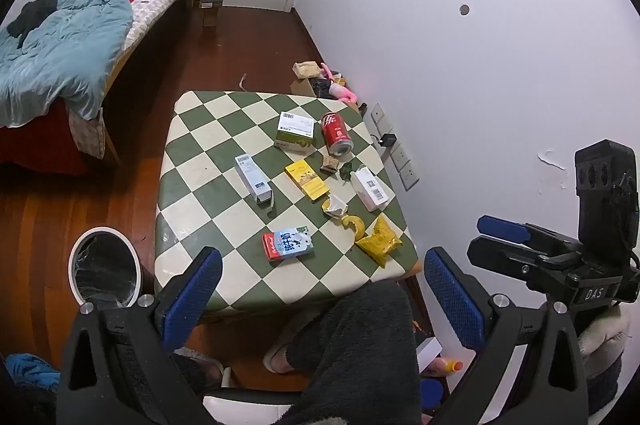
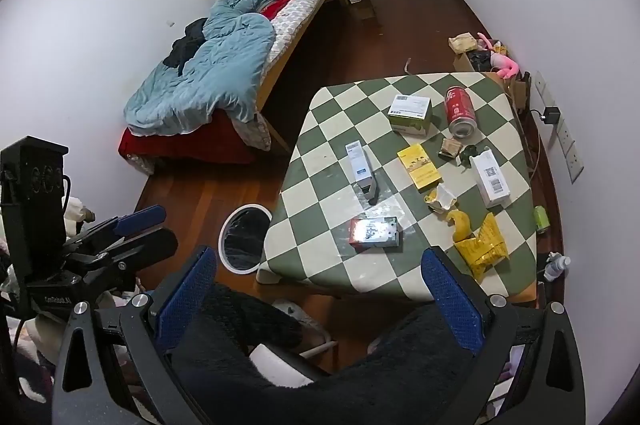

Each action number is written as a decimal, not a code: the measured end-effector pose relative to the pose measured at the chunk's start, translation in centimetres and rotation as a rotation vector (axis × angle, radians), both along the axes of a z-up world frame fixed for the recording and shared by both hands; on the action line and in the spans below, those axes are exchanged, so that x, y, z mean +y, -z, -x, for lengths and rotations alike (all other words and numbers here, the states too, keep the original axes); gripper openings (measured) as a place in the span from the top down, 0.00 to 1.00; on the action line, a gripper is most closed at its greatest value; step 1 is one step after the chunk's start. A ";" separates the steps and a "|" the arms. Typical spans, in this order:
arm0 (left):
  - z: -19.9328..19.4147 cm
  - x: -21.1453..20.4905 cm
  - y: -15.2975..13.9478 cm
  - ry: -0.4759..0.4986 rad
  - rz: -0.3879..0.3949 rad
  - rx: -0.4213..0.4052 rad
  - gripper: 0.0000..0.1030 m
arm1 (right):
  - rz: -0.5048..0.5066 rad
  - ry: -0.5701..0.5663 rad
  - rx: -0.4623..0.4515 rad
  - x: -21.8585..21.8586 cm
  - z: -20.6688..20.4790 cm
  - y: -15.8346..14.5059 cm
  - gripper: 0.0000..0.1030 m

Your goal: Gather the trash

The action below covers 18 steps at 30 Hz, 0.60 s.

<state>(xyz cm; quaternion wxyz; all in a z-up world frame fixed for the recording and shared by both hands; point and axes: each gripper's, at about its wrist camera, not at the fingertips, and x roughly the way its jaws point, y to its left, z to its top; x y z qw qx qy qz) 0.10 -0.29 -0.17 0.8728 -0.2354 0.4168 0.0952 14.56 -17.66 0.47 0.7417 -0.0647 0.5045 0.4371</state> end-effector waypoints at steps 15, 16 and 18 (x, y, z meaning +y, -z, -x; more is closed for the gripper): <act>0.0 -0.2 -0.3 0.007 -0.009 -0.008 0.00 | -0.005 -0.001 0.004 0.1 0.0 -0.1 0.00; 0.1 -0.2 -0.3 0.007 -0.009 -0.009 0.00 | -0.006 -0.002 0.005 0.0 0.0 0.0 0.00; 0.1 -0.2 -0.4 0.007 -0.010 -0.009 0.00 | -0.006 -0.003 0.004 0.2 0.1 0.1 0.00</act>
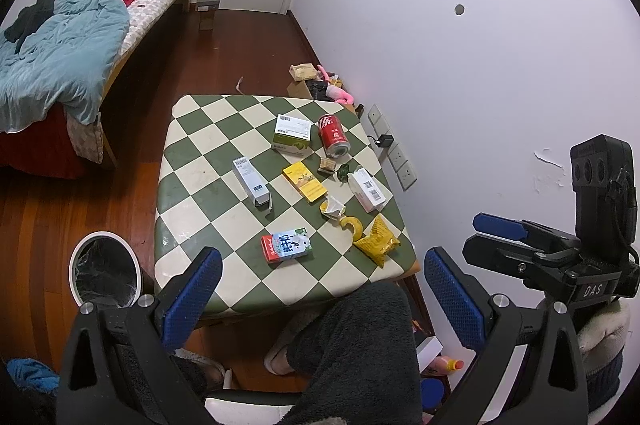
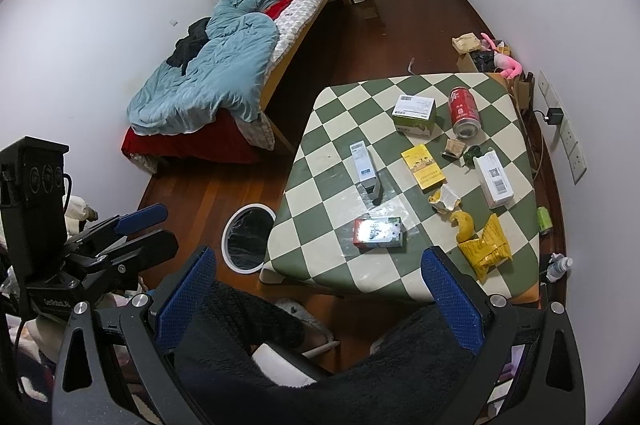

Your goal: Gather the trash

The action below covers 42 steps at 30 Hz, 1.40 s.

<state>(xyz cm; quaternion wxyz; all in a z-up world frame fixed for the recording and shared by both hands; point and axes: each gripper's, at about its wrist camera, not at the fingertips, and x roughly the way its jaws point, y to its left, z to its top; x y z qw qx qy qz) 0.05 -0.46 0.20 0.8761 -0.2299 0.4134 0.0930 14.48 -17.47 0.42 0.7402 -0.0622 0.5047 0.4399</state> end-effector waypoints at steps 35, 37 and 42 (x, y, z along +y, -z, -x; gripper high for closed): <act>-0.2 -0.4 -0.3 0.017 -0.003 -0.002 0.00 | -0.001 0.000 0.000 -0.2 0.0 0.0 0.00; -0.1 -0.3 -0.3 0.016 -0.001 -0.002 0.00 | -0.003 0.001 0.002 -0.2 0.0 0.0 0.00; -0.4 -0.4 -0.5 0.020 -0.003 -0.005 0.00 | -0.003 0.001 0.000 -0.2 0.0 0.0 0.00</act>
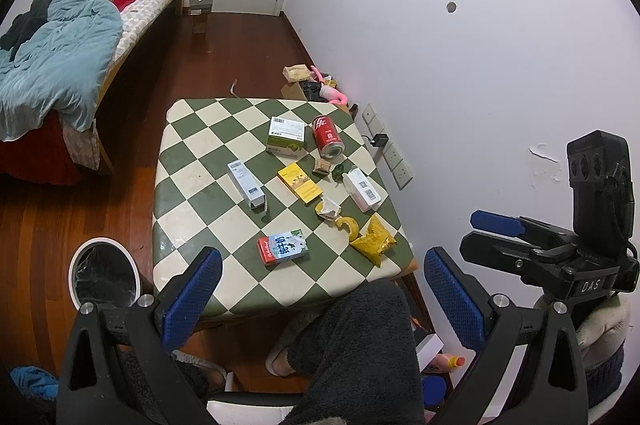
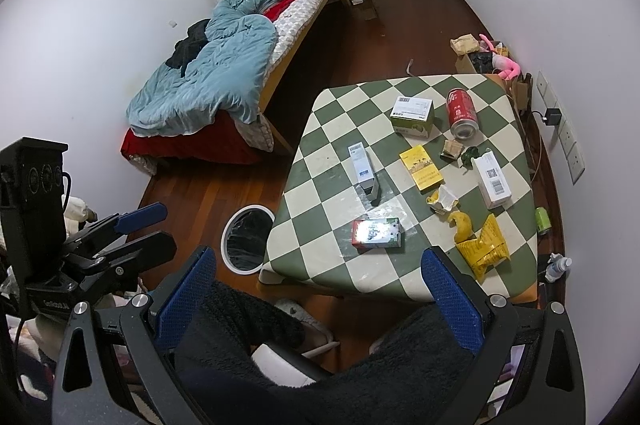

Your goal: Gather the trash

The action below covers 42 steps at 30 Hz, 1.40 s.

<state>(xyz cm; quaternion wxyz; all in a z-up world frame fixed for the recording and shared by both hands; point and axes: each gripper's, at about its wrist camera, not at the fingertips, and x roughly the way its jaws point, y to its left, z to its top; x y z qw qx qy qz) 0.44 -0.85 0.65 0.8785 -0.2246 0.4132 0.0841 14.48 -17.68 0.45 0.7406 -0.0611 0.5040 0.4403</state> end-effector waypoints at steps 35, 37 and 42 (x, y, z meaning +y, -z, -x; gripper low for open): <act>-6.0 3.7 10.0 -0.199 -0.234 0.226 0.00 | 0.097 0.260 0.009 -0.8 -7.1 6.9 0.00; -7.4 4.0 13.2 -0.198 -0.227 0.286 0.00 | 0.139 0.319 0.057 -1.1 -9.4 10.6 0.00; -10.2 3.5 19.7 -0.141 -0.205 0.412 0.00 | 0.182 0.517 0.208 -3.7 -13.9 18.8 0.00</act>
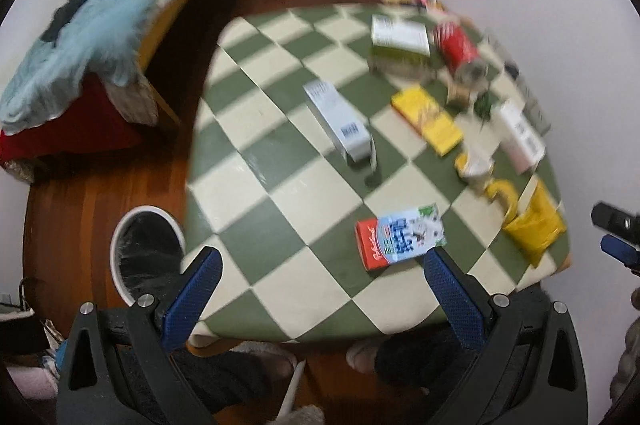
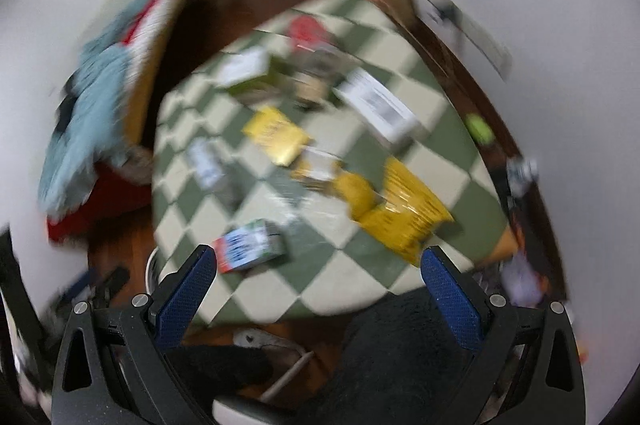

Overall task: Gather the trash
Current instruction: 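Grasp the milk carton with the left tool while the right tool grasps the yellow snack bag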

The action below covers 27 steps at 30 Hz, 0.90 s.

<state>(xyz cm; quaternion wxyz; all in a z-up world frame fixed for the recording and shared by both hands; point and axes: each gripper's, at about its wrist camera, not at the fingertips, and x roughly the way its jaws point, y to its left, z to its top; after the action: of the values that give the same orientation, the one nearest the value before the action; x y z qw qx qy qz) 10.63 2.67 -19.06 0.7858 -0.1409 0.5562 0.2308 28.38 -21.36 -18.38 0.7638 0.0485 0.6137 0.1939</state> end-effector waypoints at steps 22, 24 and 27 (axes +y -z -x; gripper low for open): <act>-8.4 -6.5 11.7 0.776 -0.069 0.315 0.04 | 0.017 0.262 0.176 -4.0 -3.4 13.1 0.52; -8.4 -7.0 12.3 0.798 -0.057 0.325 0.21 | 0.019 0.256 0.184 -4.2 -3.3 13.1 0.52; -8.8 -6.9 12.1 0.780 -0.002 0.301 0.38 | 0.030 0.253 0.177 -4.1 -3.5 13.1 0.51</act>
<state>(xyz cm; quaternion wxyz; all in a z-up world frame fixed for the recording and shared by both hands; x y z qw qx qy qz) 19.41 -4.21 -31.17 0.7244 0.1162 0.6763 -0.0656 31.85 -25.44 -31.52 0.7258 0.1309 0.6703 0.0818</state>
